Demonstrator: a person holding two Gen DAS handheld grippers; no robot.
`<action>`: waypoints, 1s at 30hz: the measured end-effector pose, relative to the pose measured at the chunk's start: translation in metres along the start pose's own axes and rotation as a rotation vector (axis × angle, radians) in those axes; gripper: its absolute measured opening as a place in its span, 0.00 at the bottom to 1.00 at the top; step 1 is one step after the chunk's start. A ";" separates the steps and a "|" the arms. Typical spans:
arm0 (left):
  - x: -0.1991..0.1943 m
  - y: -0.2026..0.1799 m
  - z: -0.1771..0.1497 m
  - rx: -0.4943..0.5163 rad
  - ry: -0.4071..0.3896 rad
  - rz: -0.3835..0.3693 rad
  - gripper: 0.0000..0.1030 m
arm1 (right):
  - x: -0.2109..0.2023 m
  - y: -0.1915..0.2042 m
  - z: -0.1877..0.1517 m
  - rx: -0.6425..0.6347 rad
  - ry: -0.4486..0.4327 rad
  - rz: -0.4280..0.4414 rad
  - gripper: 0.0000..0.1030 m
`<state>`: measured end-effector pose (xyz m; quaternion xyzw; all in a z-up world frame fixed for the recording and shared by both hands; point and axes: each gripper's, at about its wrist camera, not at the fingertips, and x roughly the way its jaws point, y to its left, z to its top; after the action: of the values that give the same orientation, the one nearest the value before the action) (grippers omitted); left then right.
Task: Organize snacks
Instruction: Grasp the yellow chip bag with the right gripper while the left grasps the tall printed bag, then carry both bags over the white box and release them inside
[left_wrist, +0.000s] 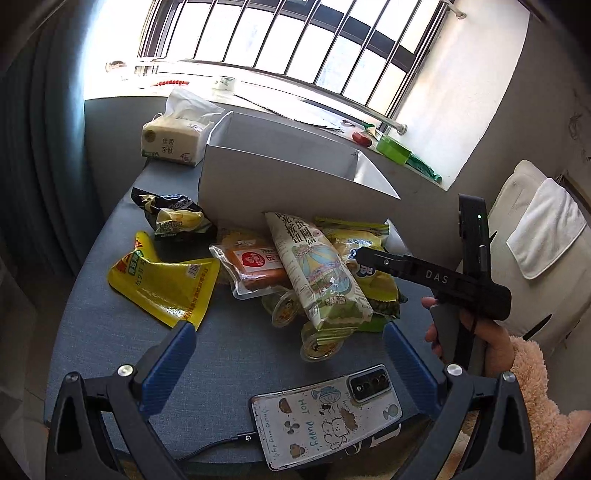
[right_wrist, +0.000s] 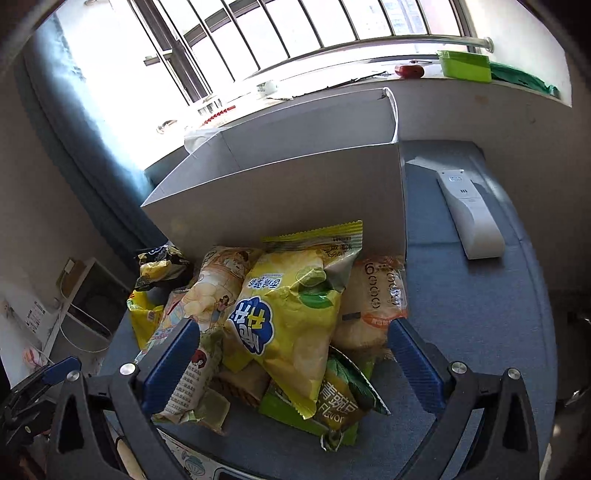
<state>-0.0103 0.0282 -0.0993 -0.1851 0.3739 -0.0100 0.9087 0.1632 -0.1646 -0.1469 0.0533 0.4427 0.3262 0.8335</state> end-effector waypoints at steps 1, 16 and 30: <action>0.000 0.000 0.001 0.004 0.001 0.006 1.00 | 0.007 0.001 0.002 -0.004 0.025 0.001 1.00; 0.019 -0.012 0.007 0.038 0.044 0.014 1.00 | -0.034 -0.001 0.004 -0.013 -0.052 0.091 0.48; 0.131 -0.073 0.050 0.264 0.231 0.203 1.00 | -0.130 -0.043 -0.034 0.124 -0.195 0.066 0.49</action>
<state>0.1270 -0.0441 -0.1301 -0.0232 0.4878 0.0114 0.8726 0.1070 -0.2813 -0.0918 0.1509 0.3771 0.3185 0.8565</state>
